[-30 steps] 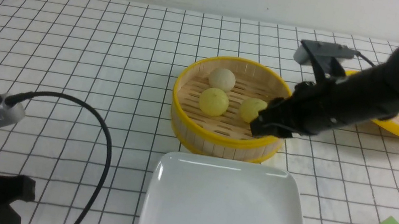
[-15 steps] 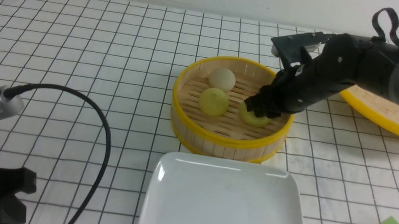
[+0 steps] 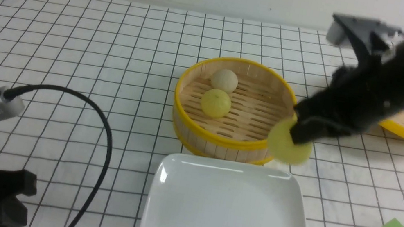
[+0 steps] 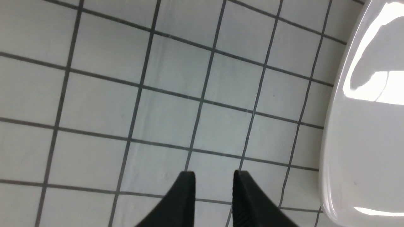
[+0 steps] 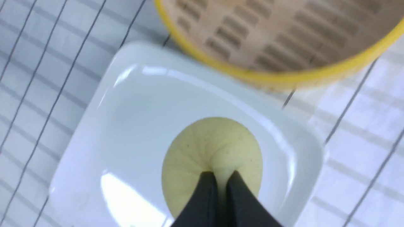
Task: Put the steamed buns into the plate on the white-black tablecloth.
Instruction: 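Move the steamed bun from the bamboo steamer onto the white plate with the right gripper, then reach into the bamboo steamer and grasp a bun with the left gripper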
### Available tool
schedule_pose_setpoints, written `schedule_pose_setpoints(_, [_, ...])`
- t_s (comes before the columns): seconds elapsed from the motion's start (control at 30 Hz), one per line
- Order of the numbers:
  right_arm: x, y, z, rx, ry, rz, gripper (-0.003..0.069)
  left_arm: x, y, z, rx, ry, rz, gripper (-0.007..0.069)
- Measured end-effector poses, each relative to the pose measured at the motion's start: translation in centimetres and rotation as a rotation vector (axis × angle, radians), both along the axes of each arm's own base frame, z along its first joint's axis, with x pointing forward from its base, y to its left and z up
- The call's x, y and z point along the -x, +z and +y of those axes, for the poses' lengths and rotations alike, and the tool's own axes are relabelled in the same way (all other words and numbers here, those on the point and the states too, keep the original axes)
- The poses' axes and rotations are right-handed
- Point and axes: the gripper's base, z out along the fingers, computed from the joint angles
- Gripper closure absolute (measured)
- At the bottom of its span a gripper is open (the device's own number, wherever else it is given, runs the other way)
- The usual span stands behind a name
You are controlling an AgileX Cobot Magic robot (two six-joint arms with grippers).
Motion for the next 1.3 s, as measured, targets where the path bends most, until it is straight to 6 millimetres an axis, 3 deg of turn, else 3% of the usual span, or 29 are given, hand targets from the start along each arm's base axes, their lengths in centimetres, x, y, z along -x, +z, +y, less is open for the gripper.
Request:
schedule_pose_setpoints(0.03, [1.3, -2.3, -0.1, -0.005, -0.011, 0.057, 0.0643, 0.0, 0.0, 0.0, -0.003, 0.000, -0.001, 0.0414])
schedule_pose_setpoints(0.13, [2.9, -6.8, -0.1, -0.006, -0.048, 0.071, 0.0618, -0.1, 0.0, 0.1, -0.011, 0.001, -0.014, 0.0410])
schedule_pose_setpoints(0.23, [3.8, -9.2, 0.4, -0.009, -0.071, 0.040, 0.0572, -0.2, 0.0, 0.1, -0.013, 0.004, -0.022, 0.0408])
schedule_pose_setpoints(0.3, [4.5, -10.9, 1.2, -0.001, -0.068, 0.003, 0.0475, -0.3, 0.1, 0.1, -0.014, 0.007, -0.035, 0.0405])
schedule_pose_setpoints(0.43, [4.4, -11.0, 1.8, -0.002, -0.049, -0.027, 0.0267, -0.4, 0.1, 0.2, -0.016, 0.009, -0.043, 0.0397])
schedule_pose_setpoints(0.57, [3.7, -8.1, 0.7, -0.004, 0.007, -0.054, 0.0163, -0.5, 0.0, 0.1, -0.014, 0.011, -0.042, 0.0391])
schedule_pose_setpoints(0.63, [3.5, -5.1, -1.0, 0.006, 0.020, -0.066, 0.0177, -0.6, 0.1, 0.1, -0.013, 0.014, -0.047, 0.0391])
schedule_pose_setpoints(0.7, [3.7, -2.4, -2.8, 0.027, 0.005, -0.086, 0.0236, -0.7, 0.1, 0.2, -0.014, 0.018, -0.062, 0.0394])
schedule_pose_setpoints(0.73, [3.8, -2.4, -2.9, 0.027, -0.001, -0.073, 0.0245, -0.7, 0.1, 0.2, -0.014, 0.019, -0.063, 0.0397])
schedule_pose_setpoints(0.8, [5.4, 0.7, -5.7, 0.068, -0.067, -0.067, 0.0407, -0.9, 0.4, 0.3, -0.035, 0.012, -0.078, 0.0450])
schedule_pose_setpoints(0.9, [7.2, 2.3, -7.4, 0.105, -0.101, -0.061, 0.0543, -1.2, 0.9, 0.3, -0.048, -0.006, -0.087, 0.0528])
schedule_pose_setpoints(0.97, [10.0, 3.7, -9.1, 0.148, -0.120, -0.088, 0.0660, -2.4, 2.0, 0.1, -0.049, -0.043, -0.085, 0.0607])
schedule_pose_setpoints(1.07, [12.2, 4.0, -9.9, 0.177, -0.127, -0.130, 0.0673, -3.8, 2.9, -0.5, -0.024, -0.091, -0.059, 0.0622])
schedule_pose_setpoints(1.17, [14.9, 3.4, -10.8, 0.187, -0.149, -0.201, 0.0674, -6.4, 3.6, -2.9, 0.003, -0.215, -0.027, 0.0622])
schedule_pose_setpoints(1.3, [15.9, 2.4, -11.2, 0.156, -0.200, -0.336, 0.0673, -10.5, 3.8, -7.1, -0.003, -0.342, -0.022, 0.0613])
